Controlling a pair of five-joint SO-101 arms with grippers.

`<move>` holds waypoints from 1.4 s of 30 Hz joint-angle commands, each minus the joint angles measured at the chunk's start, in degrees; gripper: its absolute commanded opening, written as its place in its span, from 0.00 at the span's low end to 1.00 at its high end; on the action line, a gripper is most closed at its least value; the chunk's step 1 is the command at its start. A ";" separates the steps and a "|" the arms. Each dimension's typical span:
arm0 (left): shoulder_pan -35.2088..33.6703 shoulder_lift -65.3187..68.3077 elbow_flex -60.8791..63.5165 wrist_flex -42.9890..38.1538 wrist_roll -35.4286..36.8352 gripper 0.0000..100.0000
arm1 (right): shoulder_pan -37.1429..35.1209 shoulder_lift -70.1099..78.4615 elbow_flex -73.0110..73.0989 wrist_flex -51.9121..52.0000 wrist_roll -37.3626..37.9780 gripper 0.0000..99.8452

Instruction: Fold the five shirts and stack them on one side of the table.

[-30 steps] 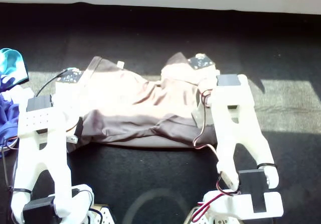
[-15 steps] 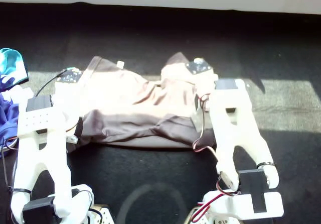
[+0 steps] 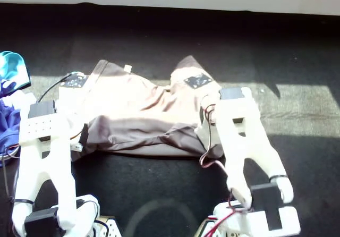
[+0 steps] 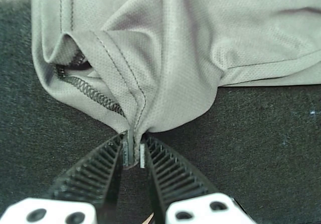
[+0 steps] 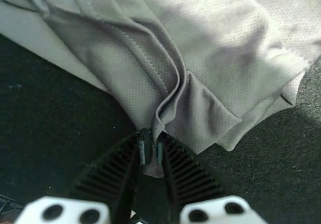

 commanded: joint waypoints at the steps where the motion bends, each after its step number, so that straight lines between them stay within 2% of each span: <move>1: 0.40 -1.10 -0.13 -0.79 -0.44 0.01 | -2.86 -8.75 2.51 1.89 0.70 0.01; 6: 0.40 -1.10 -0.13 -0.79 -0.44 0.01 | -4.97 -15.25 11.47 -1.01 0.79 0.01; 12: 0.57 -1.10 -0.13 -0.79 -0.44 0.01 | -5.05 -12.26 22.55 -8.48 0.53 0.02; 17: 0.57 -1.10 -0.13 -0.79 -0.44 0.01 | -5.05 -11.38 23.16 -8.75 0.44 0.17; 19: 0.57 -1.10 -0.13 -0.79 -0.44 0.01 | -5.05 -12.00 22.90 -10.07 0.44 0.20; 25: 0.57 -1.10 -0.13 -0.79 -0.44 0.01 | -5.14 -11.82 23.08 -15.16 0.53 0.20; 31: 0.57 -1.10 -0.13 -0.79 -0.44 0.01 | -5.14 -11.65 23.25 -15.69 0.79 0.16; 39: 0.57 -1.10 -0.13 -0.79 -0.44 0.01 | -4.88 -1.54 21.76 -16.22 0.62 0.14; 42: 0.57 -1.10 -0.13 -0.79 -0.44 0.01 | -4.79 -2.15 19.91 -16.22 0.44 0.02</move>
